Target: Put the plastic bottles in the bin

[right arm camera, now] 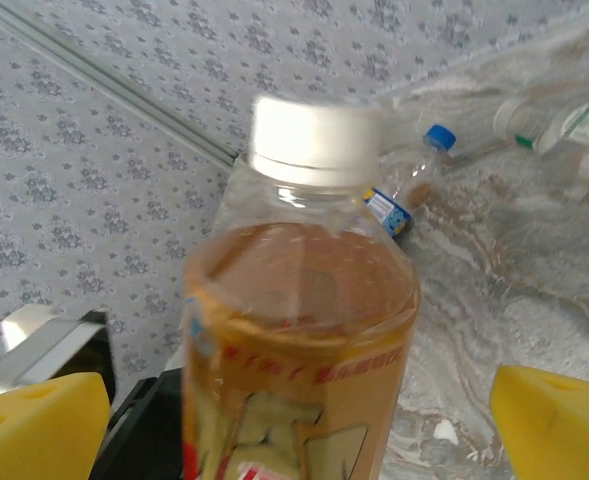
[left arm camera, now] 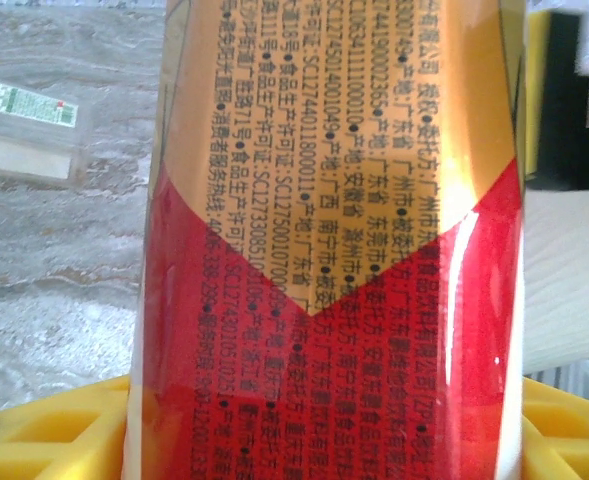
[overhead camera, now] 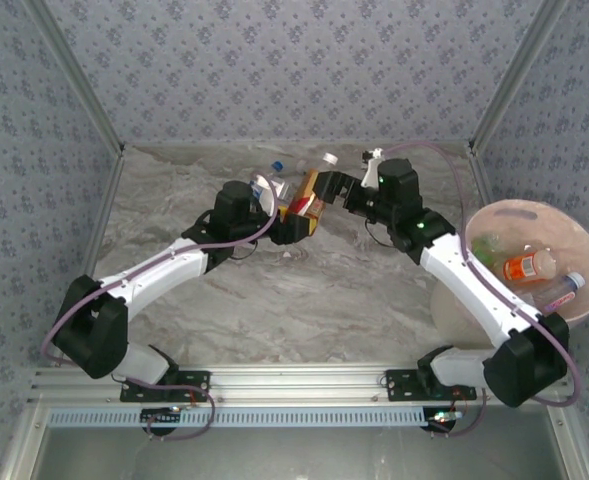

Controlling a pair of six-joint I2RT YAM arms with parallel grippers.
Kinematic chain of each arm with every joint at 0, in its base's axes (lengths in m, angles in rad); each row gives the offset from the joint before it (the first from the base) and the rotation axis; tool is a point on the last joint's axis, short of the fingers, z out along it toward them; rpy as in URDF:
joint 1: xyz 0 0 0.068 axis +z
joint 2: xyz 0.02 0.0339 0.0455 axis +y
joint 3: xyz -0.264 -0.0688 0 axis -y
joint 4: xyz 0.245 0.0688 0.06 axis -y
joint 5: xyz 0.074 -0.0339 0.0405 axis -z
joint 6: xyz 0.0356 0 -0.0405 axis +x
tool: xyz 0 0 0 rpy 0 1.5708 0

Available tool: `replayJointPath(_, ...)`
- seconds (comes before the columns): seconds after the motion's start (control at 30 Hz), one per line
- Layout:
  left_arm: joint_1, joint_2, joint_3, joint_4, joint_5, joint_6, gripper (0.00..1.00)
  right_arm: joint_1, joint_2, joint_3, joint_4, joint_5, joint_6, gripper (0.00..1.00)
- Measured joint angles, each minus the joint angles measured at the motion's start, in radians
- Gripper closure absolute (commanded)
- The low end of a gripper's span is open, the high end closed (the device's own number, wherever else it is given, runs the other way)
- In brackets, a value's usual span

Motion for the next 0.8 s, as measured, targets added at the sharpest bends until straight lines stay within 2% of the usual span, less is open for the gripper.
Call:
replayJointPath(0.17,-0.002,0.000,0.000,0.013,0.015,-0.002,0.46,-0.002,0.063,0.015,0.020,-0.044,0.043,0.00)
replayJointPath(0.27,-0.010,0.000,0.000,0.013,0.016,0.002,0.45,-0.002,0.082,0.018,0.040,-0.063,0.060,0.05)
replayJointPath(0.53,-0.036,0.000,0.006,-0.007,-0.001,0.031,0.44,-0.002,0.106,0.019,0.086,-0.094,0.084,0.29)
replayJointPath(0.67,-0.040,0.002,0.027,-0.040,-0.011,0.036,0.41,-0.003,0.108,0.022,0.091,-0.096,0.087,0.37)
replayJointPath(0.73,-0.040,0.008,0.041,-0.053,-0.011,0.036,0.36,-0.003,0.105,0.024,0.091,-0.093,0.083,0.40)
replayJointPath(0.8,-0.042,0.014,0.051,-0.061,-0.010,0.037,0.26,-0.003,0.100,0.024,0.087,-0.086,0.076,0.41)
